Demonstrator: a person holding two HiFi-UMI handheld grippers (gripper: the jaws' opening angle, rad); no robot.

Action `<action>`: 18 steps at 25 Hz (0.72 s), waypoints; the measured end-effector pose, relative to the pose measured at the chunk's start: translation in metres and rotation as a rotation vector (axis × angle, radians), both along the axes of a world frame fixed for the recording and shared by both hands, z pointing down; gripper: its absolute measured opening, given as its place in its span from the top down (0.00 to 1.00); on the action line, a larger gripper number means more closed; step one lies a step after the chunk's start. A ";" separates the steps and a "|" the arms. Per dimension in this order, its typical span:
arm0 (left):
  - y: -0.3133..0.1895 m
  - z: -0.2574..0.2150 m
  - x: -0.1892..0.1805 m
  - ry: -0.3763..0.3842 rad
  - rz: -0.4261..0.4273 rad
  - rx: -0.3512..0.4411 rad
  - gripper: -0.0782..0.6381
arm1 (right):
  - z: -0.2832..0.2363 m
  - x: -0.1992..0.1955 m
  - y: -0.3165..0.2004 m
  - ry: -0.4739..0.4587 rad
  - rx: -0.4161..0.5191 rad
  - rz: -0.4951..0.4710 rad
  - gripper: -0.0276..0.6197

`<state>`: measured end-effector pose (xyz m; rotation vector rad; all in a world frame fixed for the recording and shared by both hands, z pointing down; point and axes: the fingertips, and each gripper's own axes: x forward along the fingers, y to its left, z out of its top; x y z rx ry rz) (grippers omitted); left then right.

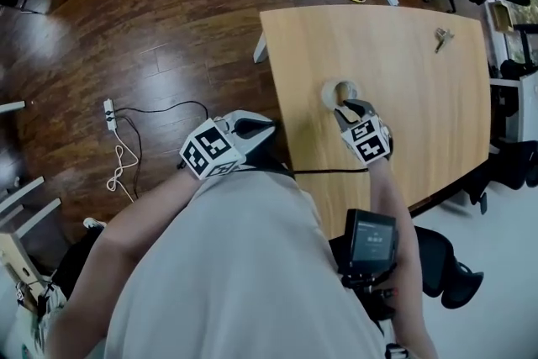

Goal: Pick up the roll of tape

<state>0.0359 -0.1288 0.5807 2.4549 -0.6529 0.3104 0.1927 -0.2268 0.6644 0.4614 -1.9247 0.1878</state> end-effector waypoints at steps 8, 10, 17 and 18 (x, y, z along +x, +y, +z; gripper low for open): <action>0.010 0.005 -0.012 0.011 -0.064 -0.014 0.88 | 0.028 -0.003 0.004 0.137 -0.082 -0.069 0.69; 0.013 0.005 -0.017 0.009 -0.077 -0.016 0.88 | 0.034 -0.005 0.004 0.168 -0.098 -0.088 0.68; 0.020 0.008 -0.032 0.006 -0.136 -0.030 0.88 | 0.057 -0.005 0.011 0.246 -0.142 -0.170 0.68; 0.020 0.008 -0.033 0.006 -0.142 -0.032 0.88 | 0.058 -0.005 0.010 0.251 -0.142 -0.169 0.68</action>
